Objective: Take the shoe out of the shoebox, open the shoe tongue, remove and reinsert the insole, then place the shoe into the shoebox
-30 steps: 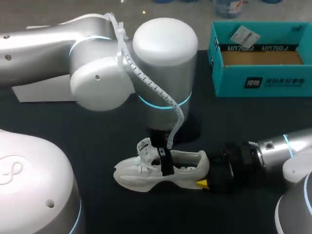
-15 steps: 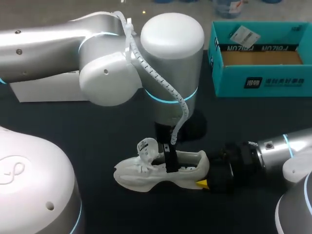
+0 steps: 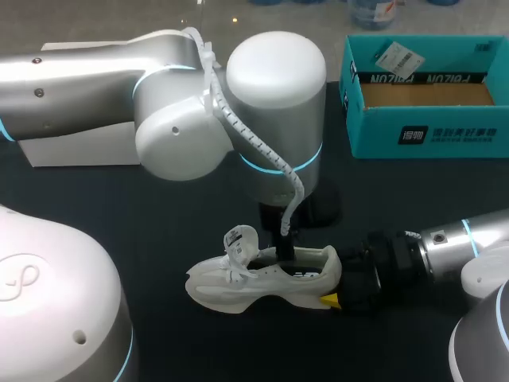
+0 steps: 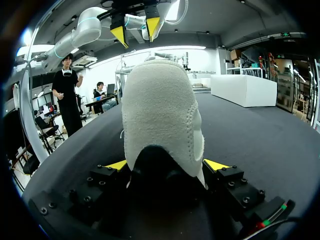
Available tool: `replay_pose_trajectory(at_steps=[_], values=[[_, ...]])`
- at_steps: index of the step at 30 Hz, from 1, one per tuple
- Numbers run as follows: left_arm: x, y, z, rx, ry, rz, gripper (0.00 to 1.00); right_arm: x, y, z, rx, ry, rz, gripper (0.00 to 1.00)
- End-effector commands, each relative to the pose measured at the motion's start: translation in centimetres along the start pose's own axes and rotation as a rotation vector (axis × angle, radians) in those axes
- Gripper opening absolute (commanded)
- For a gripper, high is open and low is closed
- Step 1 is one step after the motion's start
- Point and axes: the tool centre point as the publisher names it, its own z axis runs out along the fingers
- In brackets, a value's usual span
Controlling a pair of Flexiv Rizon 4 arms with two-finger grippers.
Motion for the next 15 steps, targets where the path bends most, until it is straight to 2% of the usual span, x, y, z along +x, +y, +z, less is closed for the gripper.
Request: replay_pose_trajectory(at_steps=[1,7,15], values=[[0.0,-0.2,2.1,0.022,0.005,0.04,0.0,0.2,-0.2,0.1,0.004,-0.002,0.001,0.0],[-0.4,-0.6,4.4,0.022,0.028,0.072,0.0,0.2,-0.2,0.1,0.004,-0.002,0.001,0.0],[-1.5,-1.0,6.1,0.024,0.032,0.081,0.0,0.2,-0.2,0.1,0.004,-0.002,0.001,0.0]])
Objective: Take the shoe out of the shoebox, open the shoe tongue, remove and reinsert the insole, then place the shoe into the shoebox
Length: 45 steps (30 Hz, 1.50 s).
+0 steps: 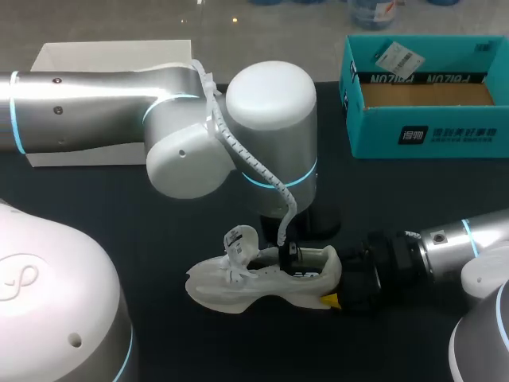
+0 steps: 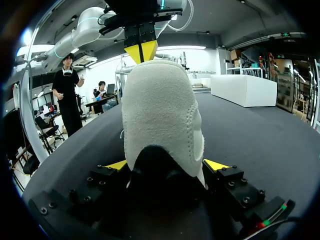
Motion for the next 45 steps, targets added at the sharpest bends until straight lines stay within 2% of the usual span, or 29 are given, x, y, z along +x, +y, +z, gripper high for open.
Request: replay_pose_trajectory(at_steps=[1,5,18,24,25,27,31,38,45], values=[[-0.5,-0.6,1.4,-0.003,0.0,0.005,0.0,0.2,-0.2,0.1,0.004,-0.002,0.001,0.0],[-0.5,-1.0,2.2,-0.006,0.002,-0.006,0.0,0.2,-0.2,0.1,0.004,-0.002,0.001,0.0],[2.0,-0.2,4.6,-0.053,0.009,0.048,0.0,0.2,-0.2,0.1,0.004,-0.002,0.001,0.0],[2.4,-0.3,5.1,-0.067,-0.001,0.057,0.0,0.2,-0.2,0.1,0.004,-0.002,0.001,0.0],[2.4,-0.3,5.1,-0.067,-0.001,0.058,0.01,0.2,-0.2,0.1,0.004,-0.002,0.001,0.0],[2.3,-0.5,5.1,-0.066,-0.003,0.057,0.18,0.2,-0.2,0.1,0.004,-0.002,0.001,0.0],[2.1,-0.8,5.0,-0.067,-0.005,0.053,0.26,0.2,-0.2,0.1,0.004,-0.002,0.001,0.0],[1.7,-1.3,5.0,-0.074,-0.012,0.054,0.31,0.2,-0.2,0.1,0.004,-0.002,0.001,0.0],[0.3,-1.6,5.8,-0.086,-0.012,0.044,0.33,0.2,-0.2,0.1,0.004,-0.002,0.001,0.0]])
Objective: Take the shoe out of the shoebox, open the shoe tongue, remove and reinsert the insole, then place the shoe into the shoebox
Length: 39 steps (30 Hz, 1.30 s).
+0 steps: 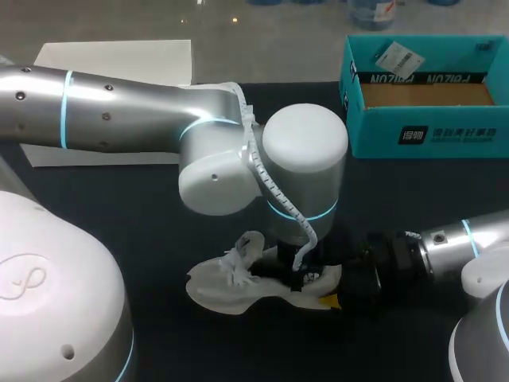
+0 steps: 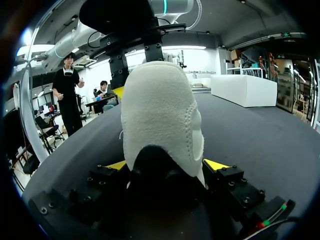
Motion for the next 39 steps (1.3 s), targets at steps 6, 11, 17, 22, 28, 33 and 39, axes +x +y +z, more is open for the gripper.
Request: replay_pose_trajectory(at_steps=[6,11,17,22,28,33,39], values=[[-0.8,-0.9,2.8,-0.032,0.013,-0.003,0.32,0.2,-0.1,0.1,0.004,-0.002,0.002,0.0],[0.0,-0.7,4.9,-0.036,0.019,0.013,0.32,0.2,-0.1,0.1,0.004,-0.002,0.002,0.0],[0.6,0.5,6.9,-0.013,-0.013,0.002,0.38,0.2,-0.1,0.1,0.004,-0.002,0.002,0.0],[0.3,1.1,6.8,0.016,-0.057,0.008,0.0,0.2,-0.1,0.1,0.004,-0.002,0.002,0.0],[0.0,1.4,5.4,0.037,-0.105,-0.007,0.0,0.2,-0.1,0.1,0.004,-0.002,0.002,0.0],[0.2,1.2,4.1,0.052,-0.15,-0.015,0.0,0.2,-0.1,0.1,0.004,-0.002,0.002,0.0],[0.3,1.2,2.8,0.061,-0.189,-0.023,0.0,0.2,-0.1,0.1,0.004,-0.002,0.002,0.0]])
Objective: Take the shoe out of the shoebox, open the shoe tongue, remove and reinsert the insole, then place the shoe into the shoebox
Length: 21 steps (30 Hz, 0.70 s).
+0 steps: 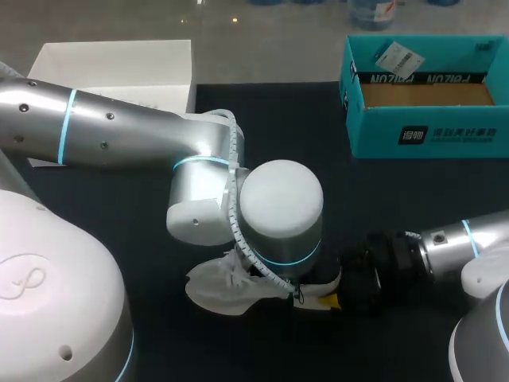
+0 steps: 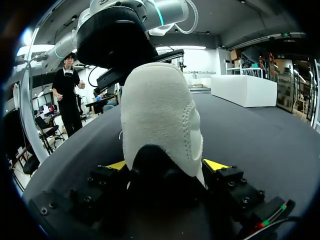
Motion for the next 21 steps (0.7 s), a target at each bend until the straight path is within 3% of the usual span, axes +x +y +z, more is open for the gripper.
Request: replay_pose_trajectory(at_steps=[1,21], values=[[0.4,0.4,-1.5,0.003,-0.033,-0.007,0.0,0.1,-0.2,0.1,0.005,-0.002,0.002,0.0],[-1.9,2.1,-8.3,0.072,-0.12,-0.111,0.0,0.1,-0.2,0.1,0.005,-0.002,0.002,0.0]])
